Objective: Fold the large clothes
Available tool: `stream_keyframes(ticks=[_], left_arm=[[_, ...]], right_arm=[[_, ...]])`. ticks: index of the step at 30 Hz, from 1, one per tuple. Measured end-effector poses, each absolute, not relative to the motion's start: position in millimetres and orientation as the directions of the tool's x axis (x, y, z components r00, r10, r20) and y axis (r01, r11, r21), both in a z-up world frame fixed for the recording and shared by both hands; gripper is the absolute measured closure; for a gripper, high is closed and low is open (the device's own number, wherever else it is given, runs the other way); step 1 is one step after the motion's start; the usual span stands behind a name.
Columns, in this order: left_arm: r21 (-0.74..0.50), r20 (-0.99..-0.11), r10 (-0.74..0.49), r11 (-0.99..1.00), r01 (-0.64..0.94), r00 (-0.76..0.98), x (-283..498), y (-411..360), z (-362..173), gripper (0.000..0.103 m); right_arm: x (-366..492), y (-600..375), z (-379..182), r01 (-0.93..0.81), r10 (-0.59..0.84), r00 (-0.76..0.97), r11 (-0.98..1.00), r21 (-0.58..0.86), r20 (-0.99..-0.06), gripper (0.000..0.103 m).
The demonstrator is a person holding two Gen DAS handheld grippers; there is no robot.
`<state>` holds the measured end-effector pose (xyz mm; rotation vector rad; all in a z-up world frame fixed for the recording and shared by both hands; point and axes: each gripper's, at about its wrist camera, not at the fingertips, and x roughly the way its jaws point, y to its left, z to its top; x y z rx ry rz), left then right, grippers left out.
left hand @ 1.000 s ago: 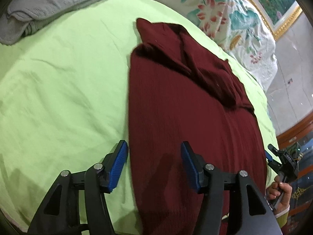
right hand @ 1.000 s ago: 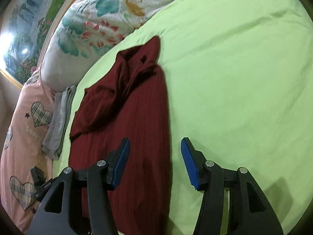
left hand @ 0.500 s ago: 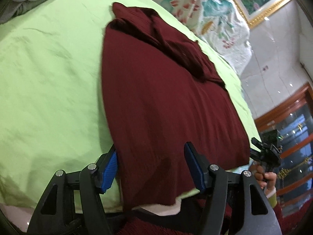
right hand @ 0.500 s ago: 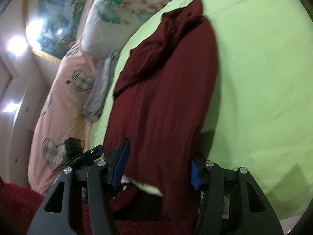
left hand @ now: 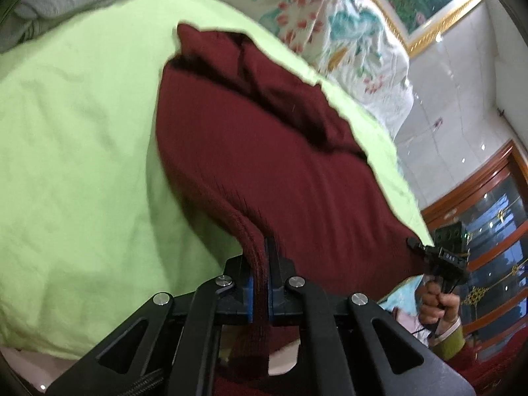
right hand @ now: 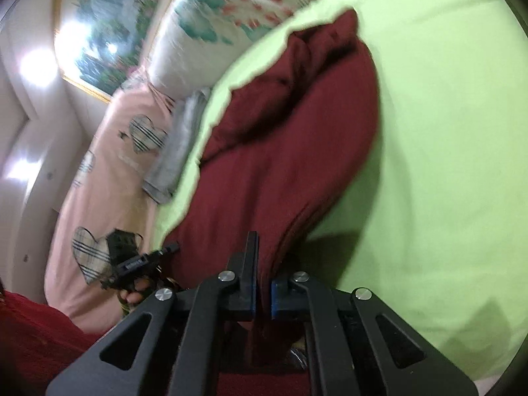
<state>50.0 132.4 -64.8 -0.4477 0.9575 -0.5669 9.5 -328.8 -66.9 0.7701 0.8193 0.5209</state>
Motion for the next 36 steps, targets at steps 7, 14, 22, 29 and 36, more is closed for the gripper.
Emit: stream_keyframes(ticks=[7, 14, 22, 29, 36], left_arm=[[-0.562, -0.526, -0.612, 0.771, 0.298, 0.591, 95.8, 133.9, 0.8, 0.100], [-0.534, -0.474, -0.562, 0.796, 0.286, 0.679, 193.7, 118.9, 43.9, 0.100], [-0.498, -0.543, -0.475, 0.846, 0.191, 0.692, 293.8, 94.1, 30.3, 0.100], [-0.477, -0.661, -0.391, 0.878, 0.043, 0.640, 363.2, 105.1, -30.5, 0.100], [-0.481, -0.702, -0.399, 0.876, 0.019, 0.590, 376.1, 105.6, -64.1, 0.097]], right_arm=[[51.3, -346.5, -18.4, -0.205, 0.676, 0.669, 0.568, 0.797, -0.310, 0.098], [142.5, -371.8, 11.8, -0.195, 0.626, 0.731, 0.574, 0.795, -0.272, 0.098], [248.5, -393.6, -8.3, -0.039, 0.538, 0.739, 0.636, 0.771, -0.406, 0.098], [304.4, -398.2, -55.1, 0.090, 0.472, 0.692, 0.694, 0.715, -0.546, 0.098], [312.7, -400.3, -78.4, 0.125, 0.480, 0.667, 0.681, 0.721, -0.570, 0.096]])
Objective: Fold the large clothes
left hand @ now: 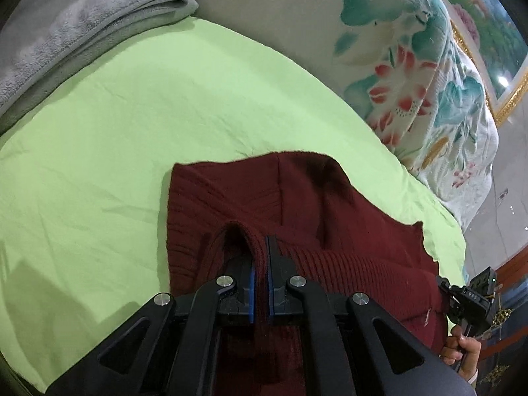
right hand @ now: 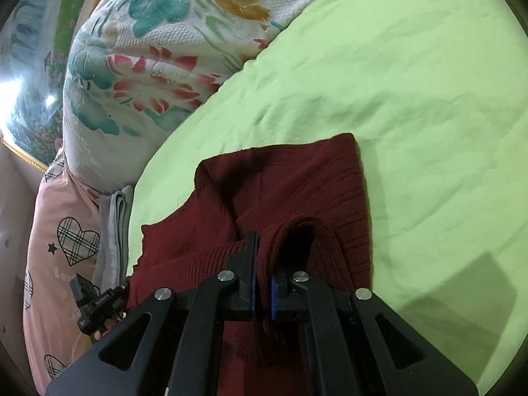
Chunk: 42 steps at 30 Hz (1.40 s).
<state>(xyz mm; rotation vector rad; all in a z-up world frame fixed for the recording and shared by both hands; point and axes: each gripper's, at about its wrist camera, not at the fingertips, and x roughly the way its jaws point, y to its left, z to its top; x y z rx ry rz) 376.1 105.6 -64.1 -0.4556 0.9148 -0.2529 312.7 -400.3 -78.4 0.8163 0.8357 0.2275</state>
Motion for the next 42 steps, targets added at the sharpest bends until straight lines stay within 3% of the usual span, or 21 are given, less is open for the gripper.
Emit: stream_keyframes(ticks=[2, 5, 6, 10, 13, 16, 20, 25, 27, 30, 39, 42], left_arm=[[-0.484, -0.700, -0.408, 0.875, 0.031, 0.586, 367.6, 105.3, -58.4, 0.095], [-0.493, -0.675, -0.436, 0.867, 0.076, 0.596, 341.3, 100.9, -39.5, 0.083], [-0.496, -0.658, -0.453, 0.862, 0.106, 0.602, 327.8, 96.7, -31.7, 0.081], [-0.473, -0.644, -0.521, 0.847, 0.244, 0.561, 291.9, 56.7, -18.2, 0.080], [-0.423, -0.682, -0.543, 0.839, 0.342, 0.490, 284.4, 14.4, -23.6, 0.080], [-0.361, -0.757, -0.489, 0.866, 0.346, 0.433, 301.0, -12.3, -42.4, 0.080], [-0.312, -0.799, -0.435, 0.890, 0.331, 0.416, 334.2, -15.2, -47.5, 0.090], [-0.316, -0.768, -0.392, 0.920, 0.233, 0.506, 374.2, 10.9, -22.3, 0.090], [-0.297, -0.764, -0.329, 0.943, 0.150, 0.555, 390.2, 28.8, -14.4, 0.087], [-0.332, -0.760, -0.321, 0.939, 0.087, 0.565, 398.7, 52.6, -15.6, 0.086], [-0.440, -0.745, -0.373, 0.898, 0.012, 0.553, 330.5, 78.5, -41.2, 0.085], [-0.477, -0.715, -0.404, 0.879, 0.024, 0.571, 288.8, 78.9, -38.7, 0.078]], right_arm=[[306.2, -402.2, -73.9, 0.127, 0.477, 0.672, 0.679, 0.723, -0.566, 0.091], [284.5, -402.5, -53.7, 0.108, 0.422, 0.720, 0.717, 0.689, -0.552, 0.067], [277.4, -401.0, -47.9, 0.096, 0.409, 0.736, 0.726, 0.681, -0.539, 0.065], [249.7, -357.8, -18.0, -0.137, 0.507, 0.722, 0.772, 0.620, -0.471, 0.065], [256.5, -304.5, -25.8, -0.247, 0.563, 0.590, 0.808, 0.534, -0.578, 0.065], [271.1, -278.1, -40.6, -0.305, 0.577, 0.503, 0.815, 0.492, -0.644, 0.065], [301.0, -290.4, -53.2, -0.234, 0.515, 0.518, 0.853, 0.466, -0.683, 0.067], [328.4, -334.6, -45.1, -0.086, 0.412, 0.639, 0.877, 0.472, -0.650, 0.066], [331.3, -355.9, -40.1, -0.019, 0.360, 0.690, 0.876, 0.482, -0.628, 0.058], [327.9, -375.3, -37.8, 0.072, 0.317, 0.721, 0.850, 0.522, -0.616, 0.057], [276.3, -359.7, -39.0, 0.057, 0.357, 0.723, 0.823, 0.565, -0.592, 0.056], [254.7, -346.6, -39.7, 0.036, 0.376, 0.731, 0.812, 0.583, -0.569, 0.056]])
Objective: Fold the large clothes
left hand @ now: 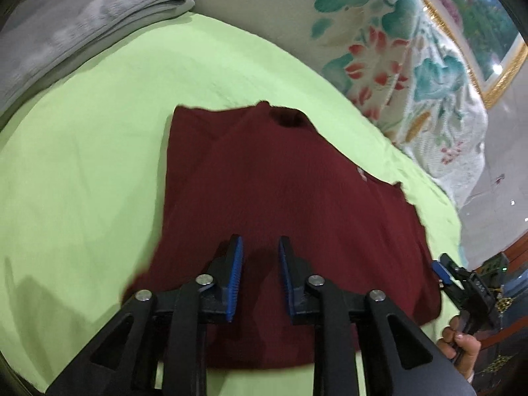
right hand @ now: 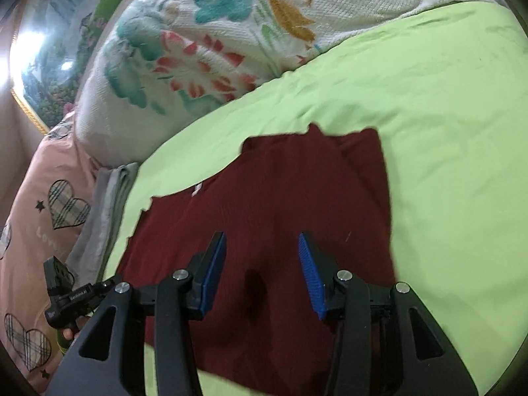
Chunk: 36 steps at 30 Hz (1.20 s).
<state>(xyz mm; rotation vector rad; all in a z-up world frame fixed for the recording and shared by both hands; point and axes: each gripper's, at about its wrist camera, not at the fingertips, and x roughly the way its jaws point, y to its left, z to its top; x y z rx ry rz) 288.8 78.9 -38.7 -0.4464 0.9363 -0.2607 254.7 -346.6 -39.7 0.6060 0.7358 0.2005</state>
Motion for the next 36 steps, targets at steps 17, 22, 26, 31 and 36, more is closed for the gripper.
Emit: stream_keyframes(ticks=[17, 22, 26, 31, 36], left_arm=[[-0.649, -0.642, -0.556, 0.760, 0.012, 0.527, 181.7, 89.0, -77.0, 0.050], [-0.661, -0.639, -0.542, 0.750, -0.029, 0.546, 191.0, 93.5, -79.4, 0.050], [-0.684, -0.627, -0.537, 0.726, -0.070, 0.564, 206.5, 97.8, -79.6, 0.050], [-0.702, -0.621, -0.524, 0.702, -0.117, 0.583, 222.2, 106.1, -79.7, 0.050], [-0.706, -0.616, -0.499, 0.692, -0.148, 0.609, 238.2, 110.8, -80.2, 0.050]], right_arm=[[210.3, -273.7, -46.1, -0.024, 0.463, 0.697, 0.778, 0.628, -0.547, 0.065], [234.0, -245.8, -37.8, -0.045, 0.463, 0.687, 0.796, 0.603, -0.560, 0.081], [268.7, -223.4, -41.4, -0.040, 0.476, 0.665, 0.793, 0.608, -0.576, 0.088], [300.9, -197.0, -55.0, -0.026, 0.434, 0.621, 0.844, 0.536, -0.653, 0.089], [303.7, -192.4, -75.3, -0.050, 0.429, 0.622, 0.857, 0.513, -0.655, 0.099]])
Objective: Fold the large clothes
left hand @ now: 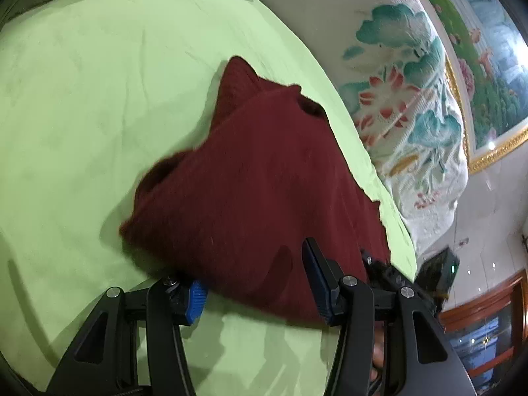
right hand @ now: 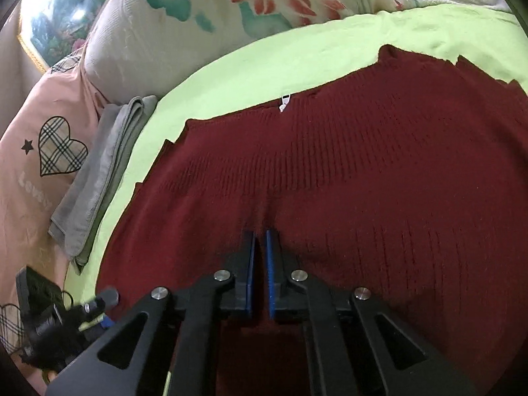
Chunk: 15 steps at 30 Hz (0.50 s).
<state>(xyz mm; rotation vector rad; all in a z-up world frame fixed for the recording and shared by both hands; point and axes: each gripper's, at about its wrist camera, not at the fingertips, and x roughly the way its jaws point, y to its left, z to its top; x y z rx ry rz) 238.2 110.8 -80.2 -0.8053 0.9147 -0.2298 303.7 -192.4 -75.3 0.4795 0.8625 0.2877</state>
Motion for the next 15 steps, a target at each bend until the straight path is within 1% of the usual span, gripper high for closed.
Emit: stream_keyframes(ticks=[3, 5, 6, 10, 13, 15], left_arm=[[-0.678, -0.632, -0.460, 0.718, -0.158, 0.624, 250.7, 108.6, -76.5, 0.062], [-0.679, -0.628, -0.459, 0.718, -0.154, 0.628, 258.0, 106.6, -74.0, 0.089], [-0.685, -0.619, -0.466, 0.715, -0.144, 0.632, 259.6, 105.5, -71.4, 0.091], [-0.673, -0.574, -0.475, 0.738, -0.053, 0.667, 262.0, 89.4, -41.3, 0.092], [-0.670, -0.523, -0.516, 0.741, 0.048, 0.679, 263.7, 62.9, -10.1, 0.093], [-0.649, -0.494, -0.557, 0.747, 0.143, 0.668, 266.6, 31.4, 14.1, 0.093]], right_arm=[[303.2, -195.0, -76.9, -0.056, 0.442, 0.616, 0.850, 0.524, -0.652, 0.099], [303.8, -196.2, -77.6, -0.061, 0.451, 0.613, 0.846, 0.529, -0.649, 0.099], [303.8, -197.0, -78.0, -0.062, 0.457, 0.611, 0.842, 0.536, -0.646, 0.099], [303.5, -200.0, -79.0, -0.059, 0.480, 0.608, 0.822, 0.567, -0.632, 0.099], [303.4, -202.7, -81.2, -0.049, 0.502, 0.607, 0.798, 0.601, -0.616, 0.100], [304.7, -209.6, -82.7, -0.045, 0.549, 0.588, 0.756, 0.653, -0.594, 0.100]])
